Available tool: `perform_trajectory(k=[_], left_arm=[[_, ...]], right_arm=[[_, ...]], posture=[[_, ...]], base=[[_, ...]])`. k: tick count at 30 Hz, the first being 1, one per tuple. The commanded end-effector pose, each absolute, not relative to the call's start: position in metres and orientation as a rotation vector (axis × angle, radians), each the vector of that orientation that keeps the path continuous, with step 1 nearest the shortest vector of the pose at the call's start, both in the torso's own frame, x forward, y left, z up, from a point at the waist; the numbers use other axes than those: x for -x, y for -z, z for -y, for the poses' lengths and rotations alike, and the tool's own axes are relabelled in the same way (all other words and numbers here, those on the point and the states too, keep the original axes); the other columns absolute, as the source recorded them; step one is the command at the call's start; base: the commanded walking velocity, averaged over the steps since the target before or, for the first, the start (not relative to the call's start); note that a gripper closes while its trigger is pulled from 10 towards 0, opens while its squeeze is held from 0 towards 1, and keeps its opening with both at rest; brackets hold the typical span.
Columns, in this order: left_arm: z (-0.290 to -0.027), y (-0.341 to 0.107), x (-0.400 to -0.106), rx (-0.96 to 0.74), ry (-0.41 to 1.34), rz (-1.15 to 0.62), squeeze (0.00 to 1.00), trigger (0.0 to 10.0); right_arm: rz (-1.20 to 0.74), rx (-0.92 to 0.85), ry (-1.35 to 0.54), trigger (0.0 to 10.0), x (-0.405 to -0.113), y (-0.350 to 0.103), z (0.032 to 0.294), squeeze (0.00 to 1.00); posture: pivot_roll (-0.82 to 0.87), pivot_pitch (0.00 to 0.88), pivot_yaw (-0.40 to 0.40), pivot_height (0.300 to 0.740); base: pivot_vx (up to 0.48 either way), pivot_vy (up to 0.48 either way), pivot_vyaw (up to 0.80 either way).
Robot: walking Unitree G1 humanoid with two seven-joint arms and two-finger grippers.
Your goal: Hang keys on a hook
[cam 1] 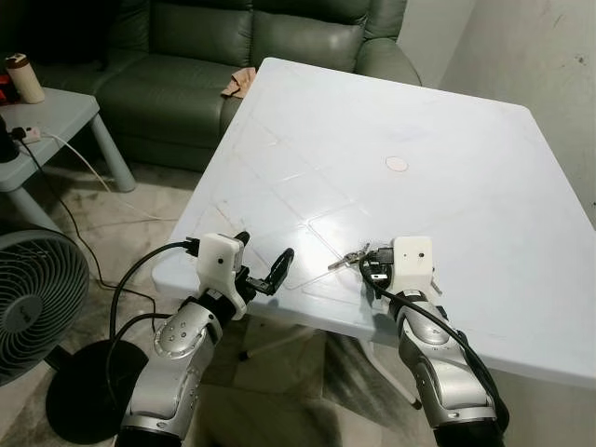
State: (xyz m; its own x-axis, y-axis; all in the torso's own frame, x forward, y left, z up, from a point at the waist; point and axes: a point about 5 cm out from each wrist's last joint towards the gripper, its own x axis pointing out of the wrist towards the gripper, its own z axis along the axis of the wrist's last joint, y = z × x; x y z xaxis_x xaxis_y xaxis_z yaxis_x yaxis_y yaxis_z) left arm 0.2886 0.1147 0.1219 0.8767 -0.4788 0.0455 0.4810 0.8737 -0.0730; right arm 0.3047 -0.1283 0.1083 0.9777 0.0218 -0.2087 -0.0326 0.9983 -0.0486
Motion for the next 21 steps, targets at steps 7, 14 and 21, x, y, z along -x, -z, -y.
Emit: perform_trajectory(k=[7,14,21], left_arm=[[-0.1137,-0.1252,-0.2869,0.069,0.500,0.036,0.00,10.0],[-0.1138,-0.1251,-0.2869,0.067,0.497,0.036,0.00,10.0],[-0.1137,-0.1264,-0.2894,0.065,0.490,0.043,0.00,10.0]], right_arm=[[-0.219,0.047,-0.024,0.0,-0.3045,-0.1063,0.1307,0.00],[-0.210,0.034,-0.021,0.0,-0.3047,-0.1075,0.1316,0.00],[-0.175,0.019,-0.014,0.0,-0.3064,-0.1140,0.1351,0.00]], posture=[[0.06,0.151,-0.088,0.740],[0.05,0.152,-0.087,0.740],[0.05,0.149,-0.087,0.740]], base=[[0.000,0.000,0.00],[0.000,0.000,0.00],[0.000,0.000,0.00]])
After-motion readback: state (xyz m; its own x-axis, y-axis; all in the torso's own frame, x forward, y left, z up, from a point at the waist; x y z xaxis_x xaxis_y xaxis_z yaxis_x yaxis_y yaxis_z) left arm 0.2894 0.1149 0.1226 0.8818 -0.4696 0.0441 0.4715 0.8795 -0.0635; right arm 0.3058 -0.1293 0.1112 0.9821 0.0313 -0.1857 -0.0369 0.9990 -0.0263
